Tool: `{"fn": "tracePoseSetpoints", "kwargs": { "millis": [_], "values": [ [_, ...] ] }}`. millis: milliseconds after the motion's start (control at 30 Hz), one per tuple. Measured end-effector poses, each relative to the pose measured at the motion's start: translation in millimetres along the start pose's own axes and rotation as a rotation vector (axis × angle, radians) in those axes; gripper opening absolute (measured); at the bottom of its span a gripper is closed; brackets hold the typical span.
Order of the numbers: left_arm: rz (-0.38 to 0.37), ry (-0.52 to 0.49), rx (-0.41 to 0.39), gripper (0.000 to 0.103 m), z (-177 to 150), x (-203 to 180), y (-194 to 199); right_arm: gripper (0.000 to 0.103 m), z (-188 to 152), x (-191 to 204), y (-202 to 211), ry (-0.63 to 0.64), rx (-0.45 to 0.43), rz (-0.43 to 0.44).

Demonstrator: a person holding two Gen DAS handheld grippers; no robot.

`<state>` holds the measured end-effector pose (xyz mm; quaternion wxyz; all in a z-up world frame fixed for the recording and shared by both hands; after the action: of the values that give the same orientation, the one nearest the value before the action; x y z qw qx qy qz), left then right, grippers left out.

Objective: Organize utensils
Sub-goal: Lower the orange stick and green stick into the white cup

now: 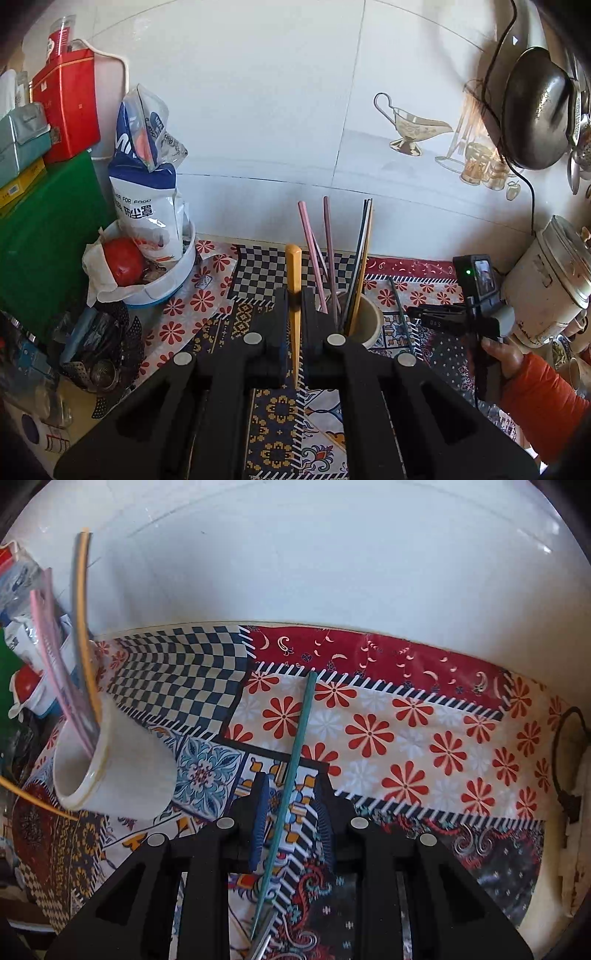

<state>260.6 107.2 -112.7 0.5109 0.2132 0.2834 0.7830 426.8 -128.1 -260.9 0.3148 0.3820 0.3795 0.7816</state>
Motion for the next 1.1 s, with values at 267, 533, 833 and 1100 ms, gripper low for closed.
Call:
{"fn": "tracePoseSetpoints", "kwargs": {
  "millis": [267,533,833,1100],
  "values": [
    [0.006,0.021,0.018,0.004,-3.6,3.1,-7.1,0.014,28.8,-4.0,-37.6,0.037,0.038,-0.048],
    [0.005,0.015,0.001,0.004,-1.8,1.9,1.3,0.010,27.8,0.1,-45.5,0.023,0.042,-0.090],
    [0.018,0.009,-0.018,0.004,3.9,0.0,9.8,0.006,6.6,1.1,-19.0,0.005,-0.016,-0.036],
    [-0.023,-0.001,-0.064,0.004,20.9,-7.9,22.4,0.006,1.3,26.1,74.2,0.040,-0.195,-0.001]
  ]
}}
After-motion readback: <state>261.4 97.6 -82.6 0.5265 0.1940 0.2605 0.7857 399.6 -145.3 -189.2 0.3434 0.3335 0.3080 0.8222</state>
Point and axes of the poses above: each gripper's, at about its wrist camera, not at the fingertips, and y roughly against the way its jaws point, x to its left, z to its top, the point moved 1 cm from there along -y, roughly the way its jaws point, and after that the axes turned 14 degrees about z, right-handed, at the moved point
